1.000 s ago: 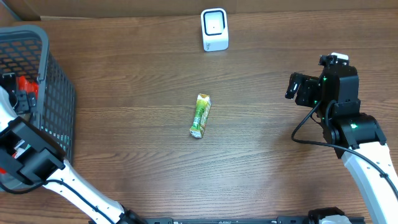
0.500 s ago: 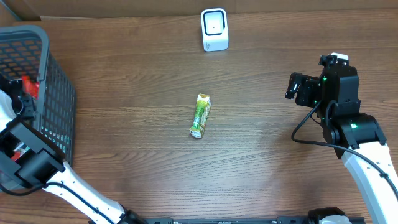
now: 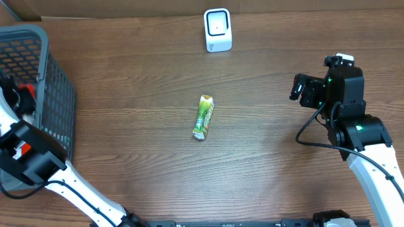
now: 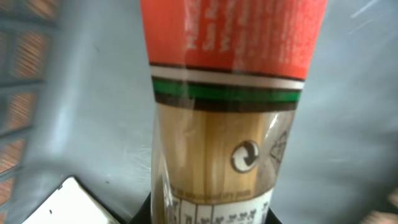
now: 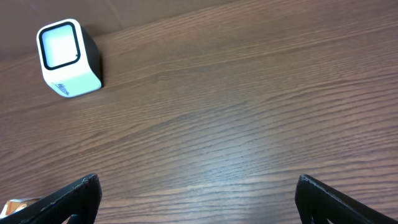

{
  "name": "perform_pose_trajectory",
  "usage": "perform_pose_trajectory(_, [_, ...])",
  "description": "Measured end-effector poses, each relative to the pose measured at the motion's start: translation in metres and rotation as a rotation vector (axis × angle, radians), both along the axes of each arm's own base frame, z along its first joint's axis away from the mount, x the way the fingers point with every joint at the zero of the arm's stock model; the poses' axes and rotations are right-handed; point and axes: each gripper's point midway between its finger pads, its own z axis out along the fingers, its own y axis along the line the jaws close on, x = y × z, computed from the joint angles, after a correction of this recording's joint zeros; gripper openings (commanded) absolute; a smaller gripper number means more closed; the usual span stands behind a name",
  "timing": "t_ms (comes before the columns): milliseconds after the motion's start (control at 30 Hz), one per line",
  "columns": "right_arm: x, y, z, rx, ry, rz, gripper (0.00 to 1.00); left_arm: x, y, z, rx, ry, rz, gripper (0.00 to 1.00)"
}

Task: Scan the item barcode
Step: 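Grasp the red-capped tube and lift it out of the basket, then carry the red-capped tube to the table beside the green packet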

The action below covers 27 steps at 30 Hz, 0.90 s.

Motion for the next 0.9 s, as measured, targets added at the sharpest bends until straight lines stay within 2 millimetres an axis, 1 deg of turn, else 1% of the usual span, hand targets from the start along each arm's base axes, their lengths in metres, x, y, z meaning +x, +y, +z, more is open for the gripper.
perform_pose_trajectory(33, [0.0, 0.0, 0.0, 0.0, 0.0, 0.0, 1.0, 0.008, 0.001, 0.015, 0.013, -0.039, 0.017, 0.04])
perform_pose_trajectory(67, [0.0, 0.0, 0.0, -0.001, 0.001, 0.0, 1.0, 0.019, 0.003, 0.037, 0.042, -0.096, 0.035, 0.04])
perform_pose_trajectory(100, [0.0, 0.0, 0.0, -0.001, 0.001, 0.0, 1.0, 0.027, 0.005, 0.052, 0.066, -0.139, 0.047, 0.04])
perform_pose_trajectory(133, [0.0, 0.0, 0.0, -0.001, 0.001, 0.0, 1.0, 0.039, 0.006, 0.078, 0.098, -0.212, 0.062, 0.04])
perform_pose_trajectory(200, [0.0, 0.0, 0.0, -0.001, 0.001, 0.0, 1.0, 0.05, 0.003, 0.113, 0.129, -0.305, 0.081, 0.04])
perform_pose_trajectory(333, [0.0, 0.0, 0.0, -0.001, 0.001, 0.0, 1.0, 0.054, -0.013, 0.17, 0.13, -0.456, 0.087, 0.04])
perform_pose_trajectory(400, [0.0, 0.0, 0.0, -0.001, 0.001, 0.0, 1.0, 0.054, -0.023, 0.195, 0.13, -0.516, 0.077, 0.04])
perform_pose_trajectory(467, [0.0, 0.0, 0.0, 0.0, 0.002, 0.0, 1.0, 0.051, -0.039, 0.219, 0.134, -0.558, 0.054, 0.04])
perform_pose_trajectory(567, [0.0, 0.0, 0.0, -0.001, 0.001, 0.0, 1.0, 0.047, -0.072, 0.259, 0.161, -0.616, -0.018, 0.04])
perform_pose_trajectory(633, [0.0, 0.0, 0.0, 0.0, 0.002, 0.0, 1.0, 0.046, -0.104, 0.283, 0.165, -0.653, -0.09, 0.04])
perform_pose_trajectory(700, [0.0, 0.0, 0.0, -0.001, 0.003, 0.0, 1.0, 0.046, -0.154, 0.305, 0.138, -0.688, -0.196, 0.04])
perform_pose_trajectory(767, [0.0, 0.0, 0.0, -0.001, 0.003, -0.001, 1.0, 0.049, -0.237, 0.315, 0.03, -0.705, -0.36, 0.04])
perform_pose_trajectory(833, [0.0, 0.0, 0.0, -0.002, 0.002, -0.001, 1.0, 0.055, -0.304, 0.312, -0.03, -0.682, -0.509, 0.04])
perform_pose_trajectory(867, [0.0, 0.0, -0.001, -0.002, 0.003, -0.002, 1.0, 0.056, -0.327, 0.309, -0.048, -0.666, -0.56, 0.04])
perform_pose_trajectory(900, [0.0, -0.001, 0.0, -0.002, 0.002, -0.002, 1.0, 0.058, -0.358, 0.301, -0.072, -0.638, -0.629, 0.04])
